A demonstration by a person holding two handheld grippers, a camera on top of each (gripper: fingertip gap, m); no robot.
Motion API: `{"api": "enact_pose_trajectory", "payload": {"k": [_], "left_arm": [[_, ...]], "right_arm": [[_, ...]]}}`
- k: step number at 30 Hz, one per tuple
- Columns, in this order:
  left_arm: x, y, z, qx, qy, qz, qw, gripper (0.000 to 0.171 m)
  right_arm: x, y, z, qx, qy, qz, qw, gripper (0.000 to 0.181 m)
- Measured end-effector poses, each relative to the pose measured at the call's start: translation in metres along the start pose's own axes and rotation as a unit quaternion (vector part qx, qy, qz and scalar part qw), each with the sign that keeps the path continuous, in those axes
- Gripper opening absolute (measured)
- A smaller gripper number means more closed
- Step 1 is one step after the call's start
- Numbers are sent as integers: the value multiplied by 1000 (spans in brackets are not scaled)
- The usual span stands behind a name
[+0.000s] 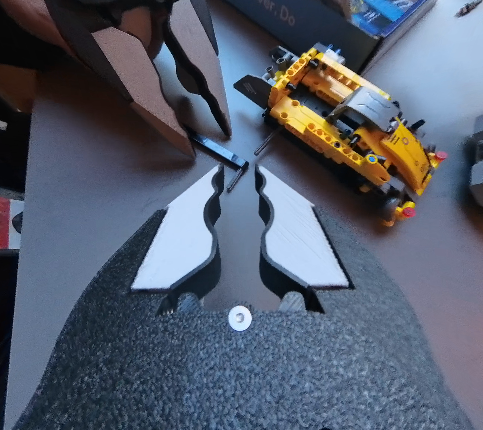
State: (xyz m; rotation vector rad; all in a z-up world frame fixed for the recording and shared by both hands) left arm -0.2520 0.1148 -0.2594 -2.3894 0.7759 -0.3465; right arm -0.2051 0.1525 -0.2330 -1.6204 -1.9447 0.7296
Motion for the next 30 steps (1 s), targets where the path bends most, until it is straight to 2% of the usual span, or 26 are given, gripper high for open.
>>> {"api": "enact_pose_trajectory", "payload": {"k": [2,8,12,13,17,20,22,27,30], "left_arm": [[-3,-1,1,-2,-19,10,1000,25],[-3,-2,2,1,-15,5,1000,24],[-1,-2,2,1,-12,6,1000,17],[2,-2,3,0,-2,11,1000,9],[3,-3,4,0,-4,16,1000,8],[-1,-5,5,2,-36,25,999,6],[-5,-6,5,2,-55,31,998,6],[-5,-6,5,3,-54,32,998,6],[-3,-5,4,3,-69,46,997,6]], "right_arm": [[1,4,7,-29,13,-2,999,17],[1,17,19,-97,31,-18,995,22],[-3,18,20,-101,21,-28,994,6],[-3,18,20,-101,23,-30,994,5],[-4,20,15,-108,27,-16,994,2],[-11,23,11,-113,20,5,993,0],[-6,29,8,-124,40,27,991,0],[-1,33,-7,-94,55,78,991,0],[-1,21,-13,-47,51,117,991,0]]}}
Point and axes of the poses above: each gripper's, where its closed fingertips meet, z out along the fingers, y out of its underside, x = y × z across the jaws, the point moved 2 cm from there along -z, back along the fingers, and after that the axes turned 8 degrees about -x, right-handed, at the moved point
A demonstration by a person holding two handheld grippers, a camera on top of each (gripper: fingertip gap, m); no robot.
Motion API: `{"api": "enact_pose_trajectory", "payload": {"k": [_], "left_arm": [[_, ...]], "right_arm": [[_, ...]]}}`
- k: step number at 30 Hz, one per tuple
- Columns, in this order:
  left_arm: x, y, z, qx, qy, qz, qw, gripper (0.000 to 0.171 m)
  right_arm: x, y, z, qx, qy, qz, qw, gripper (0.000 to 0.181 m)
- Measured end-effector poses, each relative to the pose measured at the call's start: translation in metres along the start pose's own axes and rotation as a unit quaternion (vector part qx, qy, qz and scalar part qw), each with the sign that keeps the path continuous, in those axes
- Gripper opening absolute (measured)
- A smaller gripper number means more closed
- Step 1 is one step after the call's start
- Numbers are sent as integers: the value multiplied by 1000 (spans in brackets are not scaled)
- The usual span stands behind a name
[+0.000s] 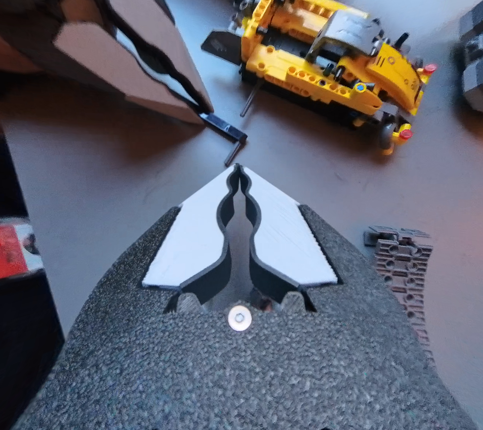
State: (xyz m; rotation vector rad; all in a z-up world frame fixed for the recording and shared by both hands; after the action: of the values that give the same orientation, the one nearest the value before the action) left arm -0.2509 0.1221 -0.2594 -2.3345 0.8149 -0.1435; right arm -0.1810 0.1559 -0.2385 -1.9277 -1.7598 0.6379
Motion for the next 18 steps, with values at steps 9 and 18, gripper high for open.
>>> {"api": "enact_pose_trajectory", "payload": {"k": [9,18], "left_arm": [[16,-38,-47,155,-190,198,949,7],[32,-55,-78,239,-291,280,883,5]], "right_arm": [[-14,-17,-24,81,34,-12,996,8],[-33,-25,-59,178,5,-22,984,18]]}}
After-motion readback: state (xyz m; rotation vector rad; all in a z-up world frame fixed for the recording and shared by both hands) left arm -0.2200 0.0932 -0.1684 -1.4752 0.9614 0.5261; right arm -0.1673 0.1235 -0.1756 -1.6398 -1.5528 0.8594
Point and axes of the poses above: each gripper's, where its closed fingertips meet, z out along the fingers, y out of its underside, x = y × z across the jaws, the point moved 2 cm from there along -z, back along the fingers, and after that the axes turned 8 degrees about -x, right-handed, at the moved point
